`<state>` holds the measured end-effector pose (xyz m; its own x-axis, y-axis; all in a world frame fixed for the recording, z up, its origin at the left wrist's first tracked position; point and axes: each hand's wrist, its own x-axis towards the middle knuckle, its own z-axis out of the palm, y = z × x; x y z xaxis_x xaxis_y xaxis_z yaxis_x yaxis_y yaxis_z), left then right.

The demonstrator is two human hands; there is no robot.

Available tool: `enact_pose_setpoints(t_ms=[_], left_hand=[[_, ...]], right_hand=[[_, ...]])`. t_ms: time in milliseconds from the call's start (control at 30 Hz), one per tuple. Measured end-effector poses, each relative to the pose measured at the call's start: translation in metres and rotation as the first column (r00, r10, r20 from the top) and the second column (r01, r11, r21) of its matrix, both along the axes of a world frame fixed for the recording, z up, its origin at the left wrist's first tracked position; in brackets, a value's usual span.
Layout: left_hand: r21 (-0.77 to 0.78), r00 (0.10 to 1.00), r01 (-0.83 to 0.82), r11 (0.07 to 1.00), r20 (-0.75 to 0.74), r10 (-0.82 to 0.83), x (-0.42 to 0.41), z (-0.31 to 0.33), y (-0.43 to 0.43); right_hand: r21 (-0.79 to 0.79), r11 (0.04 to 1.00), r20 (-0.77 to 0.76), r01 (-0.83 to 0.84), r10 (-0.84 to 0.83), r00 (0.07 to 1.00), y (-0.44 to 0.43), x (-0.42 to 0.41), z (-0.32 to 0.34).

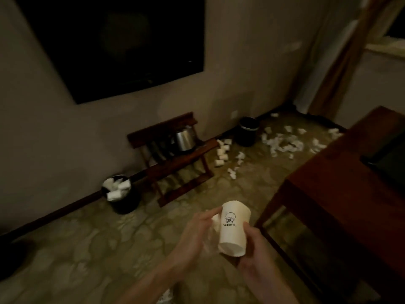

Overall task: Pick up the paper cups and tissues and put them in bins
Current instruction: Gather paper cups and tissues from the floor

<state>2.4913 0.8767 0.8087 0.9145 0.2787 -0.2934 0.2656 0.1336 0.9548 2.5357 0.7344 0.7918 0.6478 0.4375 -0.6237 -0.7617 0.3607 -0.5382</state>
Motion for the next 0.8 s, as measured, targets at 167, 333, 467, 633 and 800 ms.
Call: enact_pose_setpoints(t_ms=[167, 333, 467, 633, 800], left_hand=[[-0.046, 0.970, -0.227, 0.973, -0.094, 0.222, -0.047, -0.001, 0.091], [-0.018, 0.853, -0.514, 0.857, -0.110, 0.510, -0.082, -0.028, 0.191], [0.067, 0.787, -0.600, 0.797, -0.133, 0.603, -0.108, -0.055, 0.281], [0.116, 0.767, -0.587, 0.801, -0.237, 0.596, -0.124, -0.068, 0.378], [0.116, 0.810, -0.470, 0.875, -0.337, 0.480, -0.111, -0.073, 0.447]], right_hand=[[-0.023, 0.979, -0.028, -0.202, 0.201, 0.979, 0.101, -0.014, -0.014], [-0.042, 0.962, -0.078, -0.271, 0.267, 0.960, 0.217, -0.031, -0.033], [-0.059, 0.947, -0.144, -0.315, 0.305, 0.942, 0.311, -0.050, -0.051], [-0.070, 0.947, -0.233, -0.314, 0.290, 0.928, 0.406, -0.068, -0.066], [-0.059, 0.967, -0.344, -0.246, 0.212, 0.915, 0.466, -0.059, -0.090]])
